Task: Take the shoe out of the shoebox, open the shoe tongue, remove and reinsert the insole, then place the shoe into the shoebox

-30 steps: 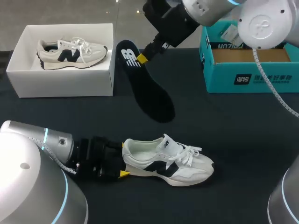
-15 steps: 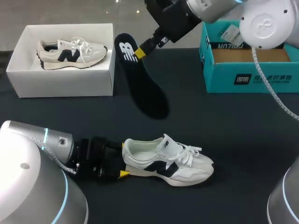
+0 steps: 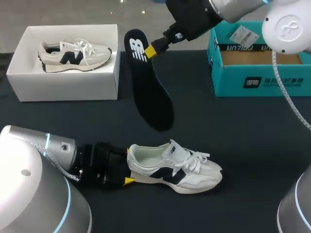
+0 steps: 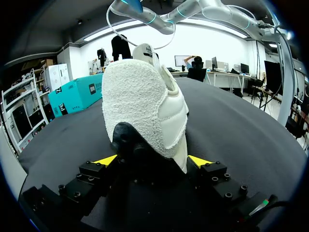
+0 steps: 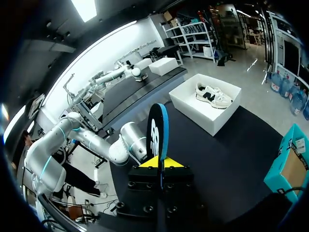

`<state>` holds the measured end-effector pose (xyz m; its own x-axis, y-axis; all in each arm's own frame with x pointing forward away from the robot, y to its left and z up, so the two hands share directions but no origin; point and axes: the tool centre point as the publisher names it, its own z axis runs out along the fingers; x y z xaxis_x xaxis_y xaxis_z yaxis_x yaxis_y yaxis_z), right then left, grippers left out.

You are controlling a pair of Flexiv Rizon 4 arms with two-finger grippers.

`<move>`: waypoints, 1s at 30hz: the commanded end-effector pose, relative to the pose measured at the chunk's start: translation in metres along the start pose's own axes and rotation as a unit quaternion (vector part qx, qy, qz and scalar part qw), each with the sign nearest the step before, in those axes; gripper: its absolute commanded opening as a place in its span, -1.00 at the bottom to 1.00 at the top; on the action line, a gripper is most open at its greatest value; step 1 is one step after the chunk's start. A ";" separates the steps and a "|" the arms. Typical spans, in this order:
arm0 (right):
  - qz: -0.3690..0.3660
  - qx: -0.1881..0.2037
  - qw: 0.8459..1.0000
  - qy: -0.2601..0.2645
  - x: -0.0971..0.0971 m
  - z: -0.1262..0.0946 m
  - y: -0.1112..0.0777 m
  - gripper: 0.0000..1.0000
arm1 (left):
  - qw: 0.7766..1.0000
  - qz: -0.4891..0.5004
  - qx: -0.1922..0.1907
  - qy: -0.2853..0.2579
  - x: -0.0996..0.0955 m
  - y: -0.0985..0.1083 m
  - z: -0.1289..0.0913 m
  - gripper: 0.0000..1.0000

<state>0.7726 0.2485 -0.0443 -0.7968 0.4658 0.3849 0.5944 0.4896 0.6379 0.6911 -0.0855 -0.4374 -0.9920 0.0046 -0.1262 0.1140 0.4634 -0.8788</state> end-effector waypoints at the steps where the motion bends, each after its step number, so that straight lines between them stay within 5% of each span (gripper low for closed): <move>1: 0.004 -0.019 1.000 -0.006 0.002 -0.019 -0.014 -1.00 | 1.000 0.000 -0.002 0.000 0.001 0.001 0.002 -1.00; 15: -0.011 -0.055 0.998 -0.006 0.016 -0.065 -0.010 -1.00 | 1.000 0.000 -0.002 0.000 0.001 0.001 0.002 -1.00; 30: -0.012 -0.043 0.999 -0.014 -0.006 -0.086 -0.003 -1.00 | 1.000 0.000 -0.002 0.000 0.001 0.001 0.002 -1.00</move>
<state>0.7643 0.1825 0.0034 -0.8100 0.4652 0.3572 0.5584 0.4254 0.7122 0.6911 -0.0854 -0.4375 -0.9920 0.0045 -0.1262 0.1139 0.4635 -0.8788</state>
